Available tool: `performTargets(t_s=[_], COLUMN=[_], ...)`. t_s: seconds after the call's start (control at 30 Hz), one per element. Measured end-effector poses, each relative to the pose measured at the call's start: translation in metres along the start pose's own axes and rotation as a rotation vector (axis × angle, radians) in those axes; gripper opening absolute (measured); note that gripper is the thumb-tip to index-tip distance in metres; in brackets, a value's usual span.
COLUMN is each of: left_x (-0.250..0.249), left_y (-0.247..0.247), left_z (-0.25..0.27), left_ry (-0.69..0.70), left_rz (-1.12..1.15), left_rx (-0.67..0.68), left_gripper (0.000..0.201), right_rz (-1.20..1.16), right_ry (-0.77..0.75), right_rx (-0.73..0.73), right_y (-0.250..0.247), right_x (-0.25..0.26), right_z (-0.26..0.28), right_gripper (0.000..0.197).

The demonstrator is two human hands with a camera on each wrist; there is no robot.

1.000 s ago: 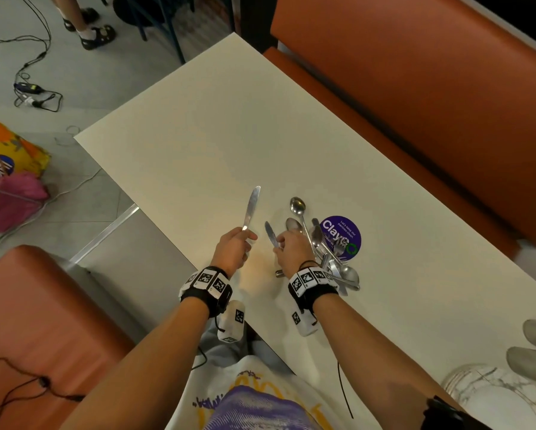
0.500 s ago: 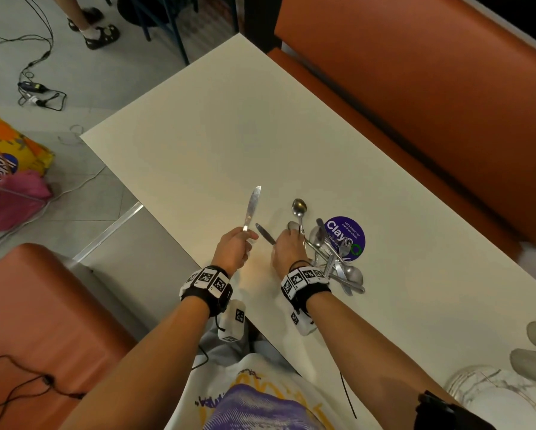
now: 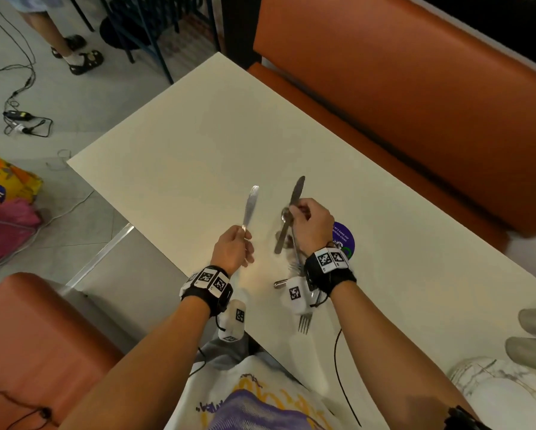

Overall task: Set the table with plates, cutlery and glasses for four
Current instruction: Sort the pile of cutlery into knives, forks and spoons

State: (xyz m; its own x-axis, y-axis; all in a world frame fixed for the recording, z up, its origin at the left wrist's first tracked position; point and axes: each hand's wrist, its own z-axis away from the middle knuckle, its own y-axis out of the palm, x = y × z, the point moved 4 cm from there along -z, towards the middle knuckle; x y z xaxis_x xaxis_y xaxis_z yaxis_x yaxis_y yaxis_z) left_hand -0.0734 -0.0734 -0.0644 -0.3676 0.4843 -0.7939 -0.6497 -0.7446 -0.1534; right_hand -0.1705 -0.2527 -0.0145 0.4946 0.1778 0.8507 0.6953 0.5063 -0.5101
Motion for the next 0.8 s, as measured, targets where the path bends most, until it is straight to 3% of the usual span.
performTargets(t_s=[0.17, 0.3, 0.47, 0.63, 0.8], left_x=[-0.018, -0.029, -0.031, -0.026, -0.036], left_y=[0.036, 0.068, 0.092, 0.096, 0.101], left_z=[0.004, 0.015, 0.025, 0.032, 0.049], left_ry=[0.007, 0.007, -0.003, -0.045, -0.059], left_rz=[0.051, 0.062, 0.112, 0.106, 0.136], left_rx=[0.124, 0.254, 0.285, 0.303, 0.359], left_gripper=[0.03, 0.034, 0.032, 0.029, 0.028], right_rz=[-0.229, -0.17, -0.026, 0.004, -0.038], right_ry=[0.173, 0.212, 0.125, 0.1, 0.097], right_rx=[0.018, 0.017, 0.02, -0.087, -0.03], right_y=[-0.016, -0.017, -0.033, -0.063, -0.075], right_x=[0.0, -0.016, -0.023, -0.029, -0.03], right_z=[0.001, 0.009, 0.018, 0.006, 0.001], right_gripper=[0.002, 0.006, 0.016, 0.023, 0.023])
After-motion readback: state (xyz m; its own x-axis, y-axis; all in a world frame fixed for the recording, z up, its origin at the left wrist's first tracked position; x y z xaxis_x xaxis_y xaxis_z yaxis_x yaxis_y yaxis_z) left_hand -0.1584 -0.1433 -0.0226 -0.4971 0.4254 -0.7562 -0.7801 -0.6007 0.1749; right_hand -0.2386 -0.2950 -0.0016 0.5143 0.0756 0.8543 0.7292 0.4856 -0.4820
